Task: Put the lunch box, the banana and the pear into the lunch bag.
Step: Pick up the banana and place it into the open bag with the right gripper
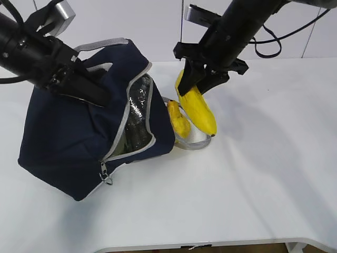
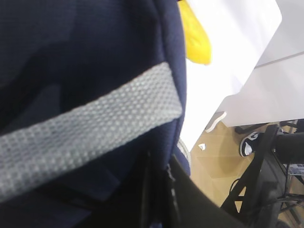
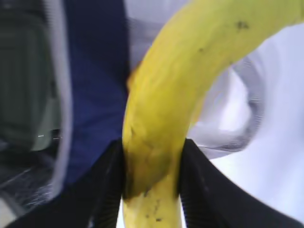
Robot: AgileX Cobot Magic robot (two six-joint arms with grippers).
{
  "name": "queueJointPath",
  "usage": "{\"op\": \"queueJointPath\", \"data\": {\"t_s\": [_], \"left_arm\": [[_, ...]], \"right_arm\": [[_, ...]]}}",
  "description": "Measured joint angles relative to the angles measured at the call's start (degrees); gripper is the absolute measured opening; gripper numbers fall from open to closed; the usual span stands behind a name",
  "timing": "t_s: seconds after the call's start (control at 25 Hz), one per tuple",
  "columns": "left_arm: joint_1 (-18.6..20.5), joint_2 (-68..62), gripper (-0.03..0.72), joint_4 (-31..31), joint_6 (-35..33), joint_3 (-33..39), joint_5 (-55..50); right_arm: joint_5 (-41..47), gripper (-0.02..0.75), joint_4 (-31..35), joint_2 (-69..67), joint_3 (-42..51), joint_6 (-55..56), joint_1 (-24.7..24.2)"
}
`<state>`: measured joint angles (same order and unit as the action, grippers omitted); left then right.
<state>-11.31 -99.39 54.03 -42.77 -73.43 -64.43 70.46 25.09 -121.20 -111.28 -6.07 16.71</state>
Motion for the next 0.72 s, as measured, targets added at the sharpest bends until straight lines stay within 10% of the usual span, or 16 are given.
{"op": "queueJointPath", "data": {"t_s": [0.72], "left_arm": [[0.1, 0.0, -0.010, 7.5, 0.4, -0.6, 2.4]], "right_arm": [[0.1, 0.290, 14.9, 1.5, 0.0, -12.2, 6.6]]}}
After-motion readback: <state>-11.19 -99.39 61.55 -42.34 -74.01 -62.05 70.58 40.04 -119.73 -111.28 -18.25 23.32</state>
